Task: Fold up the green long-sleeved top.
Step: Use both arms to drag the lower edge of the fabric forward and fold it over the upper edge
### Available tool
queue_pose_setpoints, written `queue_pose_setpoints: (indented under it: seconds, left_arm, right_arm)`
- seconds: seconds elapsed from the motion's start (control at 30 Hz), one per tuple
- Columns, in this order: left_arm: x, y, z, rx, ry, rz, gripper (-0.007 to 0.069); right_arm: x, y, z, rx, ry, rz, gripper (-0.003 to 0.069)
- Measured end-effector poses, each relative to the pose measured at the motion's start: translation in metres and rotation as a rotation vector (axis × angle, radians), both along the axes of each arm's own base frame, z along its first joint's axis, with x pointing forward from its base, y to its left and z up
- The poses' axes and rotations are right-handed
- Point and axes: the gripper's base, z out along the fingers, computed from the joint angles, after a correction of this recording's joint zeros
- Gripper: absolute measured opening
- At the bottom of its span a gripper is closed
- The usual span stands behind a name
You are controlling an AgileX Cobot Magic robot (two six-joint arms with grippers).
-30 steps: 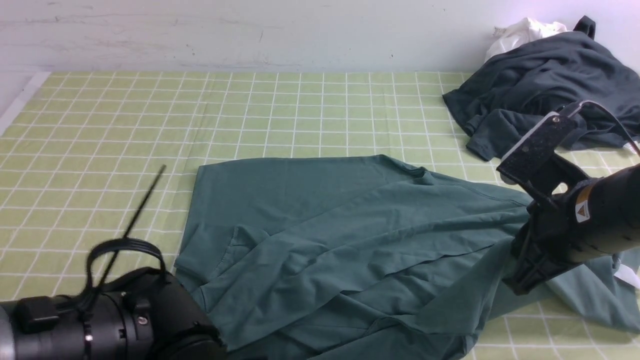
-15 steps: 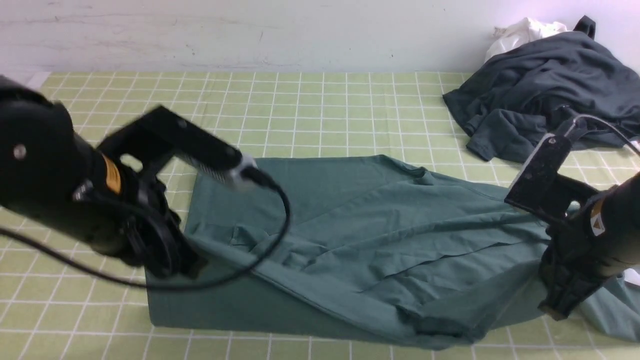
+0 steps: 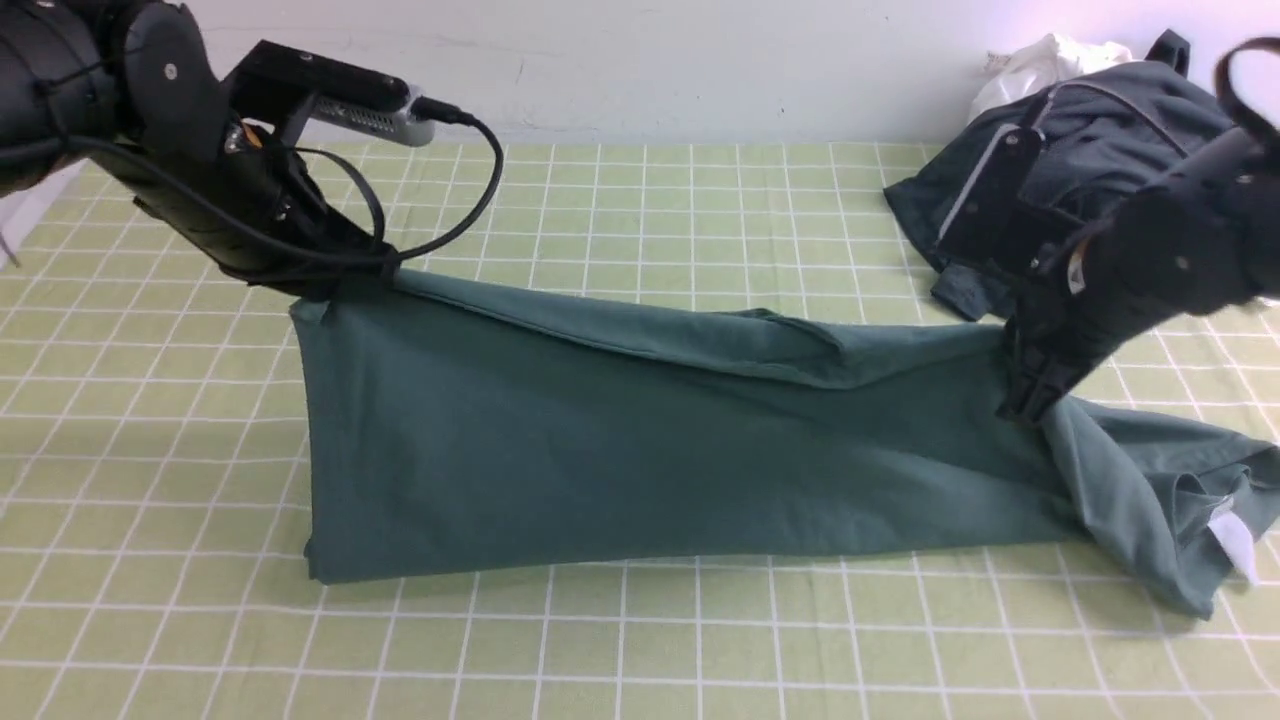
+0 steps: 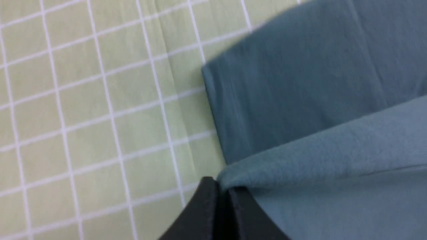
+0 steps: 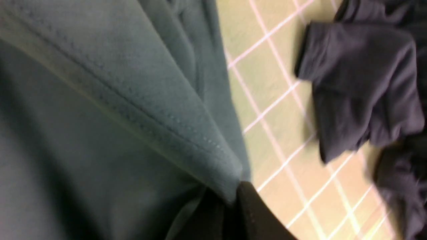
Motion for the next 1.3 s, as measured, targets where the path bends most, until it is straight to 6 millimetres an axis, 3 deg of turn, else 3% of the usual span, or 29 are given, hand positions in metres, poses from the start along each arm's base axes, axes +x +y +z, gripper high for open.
queue_pose_setpoints:
  seconds: [0.13, 0.27, 0.37, 0.4, 0.43, 0.47, 0.53, 0.63, 0.7, 0.77, 0.8, 0.83, 0.87, 0.97, 1.03, 1.17, 1.2, 1.3]
  left_arm:
    - [0.036, -0.005, -0.03, -0.009, -0.015, 0.003, 0.0]
    - [0.058, -0.006, -0.056, -0.012, -0.005, 0.016, 0.0012]
    - [0.072, -0.006, -0.077, -0.008, 0.014, 0.018, 0.0092]
    - [0.073, -0.007, -0.078, -0.008, 0.015, 0.018, 0.0099]
    - [0.077, -0.007, -0.08, -0.011, 0.011, 0.021, 0.0165]
    - [0.077, -0.007, -0.08, -0.012, 0.01, 0.023, 0.0183]
    - [0.08, -0.007, -0.067, -0.021, -0.02, 0.032, 0.0295]
    - [0.076, -0.006, -0.047, -0.027, -0.053, 0.033, 0.0357]
    - [0.068, -0.004, -0.019, -0.032, -0.1, 0.031, 0.0386]
    - [0.055, -0.003, 0.015, -0.03, -0.154, 0.017, 0.0386]
    - [0.054, -0.003, 0.018, -0.029, -0.16, 0.015, 0.0385]
    - [0.042, -0.001, 0.043, -0.03, -0.204, 0.008, 0.0373]
    - [0.035, 0.0, 0.055, -0.028, -0.221, 0.003, 0.0364]
    - [0.022, 0.003, 0.074, -0.017, -0.226, -0.009, 0.0344]
    - [0.001, 0.005, 0.088, -0.012, -0.219, -0.025, 0.0314]
    - [-0.034, 0.008, 0.099, -0.035, -0.23, -0.029, 0.0277]
    - [-0.055, 0.01, 0.105, -0.057, -0.259, -0.028, 0.0259]
    - [-0.092, 0.013, 0.116, -0.097, -0.362, -0.022, 0.0229]
  right_arm:
    - [0.033, 0.007, -0.02, -0.063, 0.029, 0.058, 0.0006]
    - [0.046, 0.009, -0.031, -0.068, 0.04, 0.049, 0.0026]
    - [0.05, 0.01, -0.029, -0.041, 0.033, -0.006, 0.0118]
    - [0.05, 0.01, -0.029, -0.038, 0.033, -0.012, 0.0118]
    - [0.05, 0.008, -0.022, -0.012, 0.026, -0.077, 0.019]
    - [0.05, 0.008, -0.021, -0.011, 0.029, -0.088, 0.0199]
    - [0.043, 0.003, -0.002, 0.048, 0.028, -0.242, 0.0289]
    - [0.03, -0.002, 0.02, 0.105, 0.042, -0.387, 0.0314]
    - [0.012, -0.007, 0.041, 0.16, 0.088, -0.495, 0.0282]
    - [-0.008, -0.009, 0.052, 0.204, 0.134, -0.541, 0.0201]
    - [-0.009, -0.009, 0.053, 0.21, 0.131, -0.541, 0.0193]
    - [-0.019, -0.01, 0.049, 0.223, 0.146, -0.548, 0.0133]
    - [-0.023, -0.011, 0.045, 0.225, 0.148, -0.548, 0.0105]
    - [-0.031, -0.014, 0.029, 0.209, 0.176, -0.562, 0.0047]
    - [-0.04, -0.015, 0.012, 0.196, 0.232, -0.599, 0.0032]
    - [-0.055, -0.018, -0.011, 0.181, 0.303, -0.657, 0.008]
    - [-0.061, -0.02, -0.019, 0.174, 0.323, -0.69, 0.0122]
    - [-0.067, -0.025, -0.03, 0.153, 0.319, -0.751, 0.0223]
